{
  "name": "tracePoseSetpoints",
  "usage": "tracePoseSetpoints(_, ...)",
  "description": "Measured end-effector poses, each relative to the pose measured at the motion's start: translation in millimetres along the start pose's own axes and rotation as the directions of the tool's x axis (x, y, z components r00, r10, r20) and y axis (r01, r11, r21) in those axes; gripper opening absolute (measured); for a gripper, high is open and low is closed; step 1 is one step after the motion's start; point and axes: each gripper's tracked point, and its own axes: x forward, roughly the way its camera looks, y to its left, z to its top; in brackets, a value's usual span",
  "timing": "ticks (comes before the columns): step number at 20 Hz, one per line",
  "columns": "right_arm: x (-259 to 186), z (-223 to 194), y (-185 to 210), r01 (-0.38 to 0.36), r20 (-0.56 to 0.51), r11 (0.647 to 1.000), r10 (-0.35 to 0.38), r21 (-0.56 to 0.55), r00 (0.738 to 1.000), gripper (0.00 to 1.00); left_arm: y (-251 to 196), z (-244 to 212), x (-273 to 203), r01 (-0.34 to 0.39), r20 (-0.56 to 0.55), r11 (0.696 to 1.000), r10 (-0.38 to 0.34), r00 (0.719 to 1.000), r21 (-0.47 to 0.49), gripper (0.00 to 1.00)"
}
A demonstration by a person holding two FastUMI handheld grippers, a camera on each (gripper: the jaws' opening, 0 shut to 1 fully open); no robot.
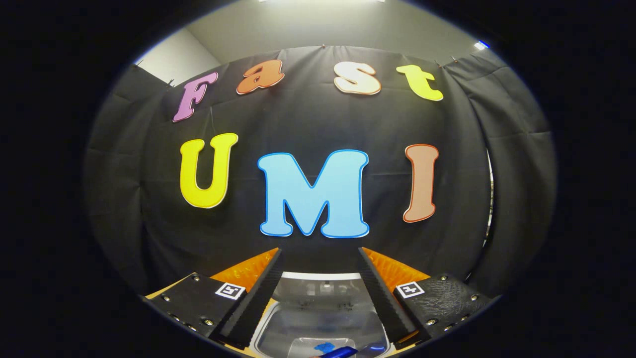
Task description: Press the lid of the desktop garbage bin to open it, pick up the crumpled paper on the desktop and throw it into the bin, then pick up the pop can on the desktop and drop it into the bin, and finally close the garbage bin lid.
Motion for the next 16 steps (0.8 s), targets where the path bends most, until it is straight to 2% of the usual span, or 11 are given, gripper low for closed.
tracePoseSetpoints(8, -50.6, -45.4, 5.9, 0.013, 0.013, 1.0, -0.013, -0.016, 1.0, 0.94, 1.7, 0.1, -14.8, -0.005, 0.018, 1.0, 0.005, 1.0, -0.007, 0.94)
tracePoseSetpoints(16, -77.2, -97.9, 6.9, -0.019, -0.032, 1.0, 0.019, -0.015, 0.999, 0.95, -6.0, -0.9, -17.1, -0.026, 0.026, 1.0, 0.026, 0.999, -0.015, 0.94)
